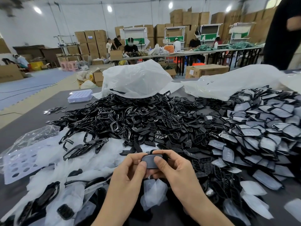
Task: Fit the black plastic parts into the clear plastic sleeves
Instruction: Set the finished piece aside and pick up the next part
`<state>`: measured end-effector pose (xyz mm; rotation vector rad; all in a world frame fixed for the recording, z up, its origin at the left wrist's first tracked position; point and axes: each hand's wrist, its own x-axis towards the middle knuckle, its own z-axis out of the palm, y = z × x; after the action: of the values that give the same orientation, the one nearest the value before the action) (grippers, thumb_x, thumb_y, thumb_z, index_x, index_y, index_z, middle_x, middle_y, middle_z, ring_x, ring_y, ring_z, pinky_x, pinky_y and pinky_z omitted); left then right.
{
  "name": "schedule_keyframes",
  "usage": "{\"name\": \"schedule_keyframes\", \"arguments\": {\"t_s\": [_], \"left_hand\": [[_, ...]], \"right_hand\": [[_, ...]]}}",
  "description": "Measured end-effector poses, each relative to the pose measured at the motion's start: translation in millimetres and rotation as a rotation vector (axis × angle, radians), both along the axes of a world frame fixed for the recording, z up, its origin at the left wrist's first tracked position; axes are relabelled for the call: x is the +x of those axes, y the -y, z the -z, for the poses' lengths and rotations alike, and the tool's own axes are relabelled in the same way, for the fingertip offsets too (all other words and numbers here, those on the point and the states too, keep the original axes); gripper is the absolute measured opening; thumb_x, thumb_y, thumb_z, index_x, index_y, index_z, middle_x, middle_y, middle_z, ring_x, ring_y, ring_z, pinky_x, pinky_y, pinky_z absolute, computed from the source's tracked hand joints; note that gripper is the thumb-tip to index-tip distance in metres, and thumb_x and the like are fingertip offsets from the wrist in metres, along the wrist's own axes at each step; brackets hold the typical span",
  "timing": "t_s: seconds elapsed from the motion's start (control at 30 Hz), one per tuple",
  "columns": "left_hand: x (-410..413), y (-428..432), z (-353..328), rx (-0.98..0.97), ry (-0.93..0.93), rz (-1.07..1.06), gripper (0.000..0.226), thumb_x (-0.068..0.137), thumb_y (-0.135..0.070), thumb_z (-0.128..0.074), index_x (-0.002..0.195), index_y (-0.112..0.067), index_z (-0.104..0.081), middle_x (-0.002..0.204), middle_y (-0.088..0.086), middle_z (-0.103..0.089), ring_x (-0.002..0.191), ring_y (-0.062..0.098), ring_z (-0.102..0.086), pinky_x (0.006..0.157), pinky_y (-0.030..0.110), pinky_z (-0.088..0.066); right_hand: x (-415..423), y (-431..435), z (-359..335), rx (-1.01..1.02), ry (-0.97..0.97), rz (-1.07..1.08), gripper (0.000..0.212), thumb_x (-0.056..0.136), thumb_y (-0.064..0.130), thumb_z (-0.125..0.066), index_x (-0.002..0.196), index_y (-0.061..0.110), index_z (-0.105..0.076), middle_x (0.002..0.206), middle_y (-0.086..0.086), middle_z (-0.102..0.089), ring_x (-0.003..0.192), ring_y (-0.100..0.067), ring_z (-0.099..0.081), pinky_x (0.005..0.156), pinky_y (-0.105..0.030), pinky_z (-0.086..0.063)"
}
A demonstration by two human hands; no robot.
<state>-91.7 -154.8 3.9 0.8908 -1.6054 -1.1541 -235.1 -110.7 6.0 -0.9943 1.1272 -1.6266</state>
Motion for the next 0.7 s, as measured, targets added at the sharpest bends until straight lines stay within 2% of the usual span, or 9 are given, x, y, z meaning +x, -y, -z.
{"name": "schedule_keyframes", "arguments": {"t_s": [0.13, 0.33, 0.57, 0.7], "left_hand": [[-0.6, -0.4, 0.1, -0.038, 0.012, 0.005, 0.024, 0.096, -0.005, -0.060, 0.100, -0.026, -0.069, 0.072, 0.003, -0.069, 0.070, 0.014, -0.069, 0.069, 0.016, -0.053], [-0.5, -0.1, 0.5, -0.038, 0.014, 0.027, 0.036, 0.096, -0.008, -0.060, 0.097, -0.043, -0.070, 0.076, 0.006, -0.070, 0.075, 0.019, -0.070, 0.074, 0.023, -0.057], [-1.1, -1.5, 2.4, -0.075, 0.047, 0.028, 0.041, 0.095, -0.009, -0.061, 0.097, -0.049, -0.069, 0.076, 0.001, -0.072, 0.075, 0.019, -0.071, 0.072, 0.024, -0.057], [-1.1, -4.1, 1.1, -0.112, 0.054, 0.043, 0.044, 0.095, -0.005, -0.061, 0.099, -0.048, -0.071, 0.075, -0.003, -0.072, 0.075, 0.009, -0.072, 0.070, 0.015, -0.054]], "right_hand": [[-0.6, 1.2, -0.4, -0.001, 0.076, -0.027, 0.019, 0.098, 0.009, -0.062, 0.095, 0.017, -0.079, 0.087, -0.017, -0.077, 0.071, -0.021, -0.073, 0.067, -0.022, -0.058], [-2.0, 4.3, 1.5, 0.025, 0.203, -0.093, 0.030, 0.103, 0.005, -0.051, 0.094, 0.012, -0.079, 0.086, -0.017, -0.074, 0.068, -0.021, -0.069, 0.066, -0.024, -0.056], [-2.7, 6.1, 1.7, 0.096, 0.244, -0.094, 0.011, 0.097, 0.002, -0.060, 0.097, 0.005, -0.071, 0.081, -0.013, -0.072, 0.061, -0.020, -0.066, 0.058, -0.024, -0.054], [-2.9, 6.0, 2.7, 0.110, 0.238, -0.110, 0.006, 0.093, 0.003, -0.065, 0.094, 0.007, -0.070, 0.077, -0.013, -0.072, 0.062, -0.019, -0.067, 0.057, -0.024, -0.054]]}}
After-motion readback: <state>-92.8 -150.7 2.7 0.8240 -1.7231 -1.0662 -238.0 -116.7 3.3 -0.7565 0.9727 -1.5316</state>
